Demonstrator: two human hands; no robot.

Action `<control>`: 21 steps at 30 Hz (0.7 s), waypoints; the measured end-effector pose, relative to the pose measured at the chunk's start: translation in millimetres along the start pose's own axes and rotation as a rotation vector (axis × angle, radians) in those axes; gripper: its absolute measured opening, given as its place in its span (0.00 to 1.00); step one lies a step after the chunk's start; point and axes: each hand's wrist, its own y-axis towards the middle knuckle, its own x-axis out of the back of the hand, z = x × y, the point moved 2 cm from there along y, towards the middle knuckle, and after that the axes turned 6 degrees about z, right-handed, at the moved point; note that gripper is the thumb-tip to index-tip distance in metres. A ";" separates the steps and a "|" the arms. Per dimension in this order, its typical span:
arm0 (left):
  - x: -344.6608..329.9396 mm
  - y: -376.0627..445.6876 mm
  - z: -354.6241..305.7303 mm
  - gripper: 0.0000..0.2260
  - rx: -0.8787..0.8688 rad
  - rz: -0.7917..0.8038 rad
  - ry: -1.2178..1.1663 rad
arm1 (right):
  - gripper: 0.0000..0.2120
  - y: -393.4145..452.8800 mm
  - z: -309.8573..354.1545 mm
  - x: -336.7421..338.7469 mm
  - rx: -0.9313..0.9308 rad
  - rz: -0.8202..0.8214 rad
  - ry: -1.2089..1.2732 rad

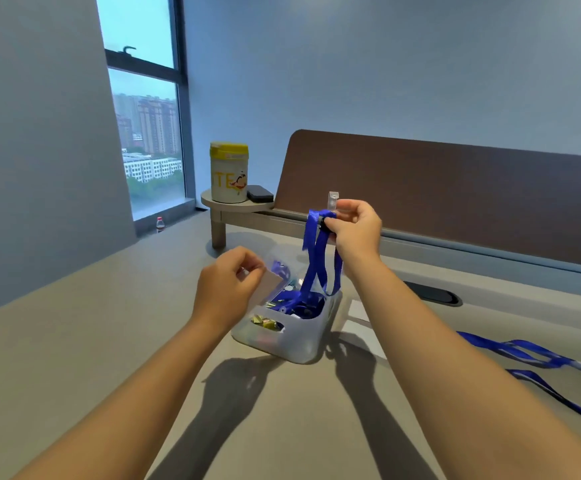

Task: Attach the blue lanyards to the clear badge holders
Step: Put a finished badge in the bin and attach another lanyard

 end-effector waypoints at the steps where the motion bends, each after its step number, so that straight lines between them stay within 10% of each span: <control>1: 0.3 3.2 2.7 0.05 0.002 -0.009 -0.003 | 0.13 6.0 -2.0 -5.3 0.005 -0.010 0.020; 12: -4.0 -3.4 4.7 0.05 -0.004 0.009 -0.016 | 0.15 -14.0 -55.0 -7.7 -0.103 0.185 -0.290; 21: -50.6 -67.1 -70.6 0.05 -0.146 0.164 -0.099 | 0.12 -106.7 -45.9 131.0 -0.176 0.147 -0.452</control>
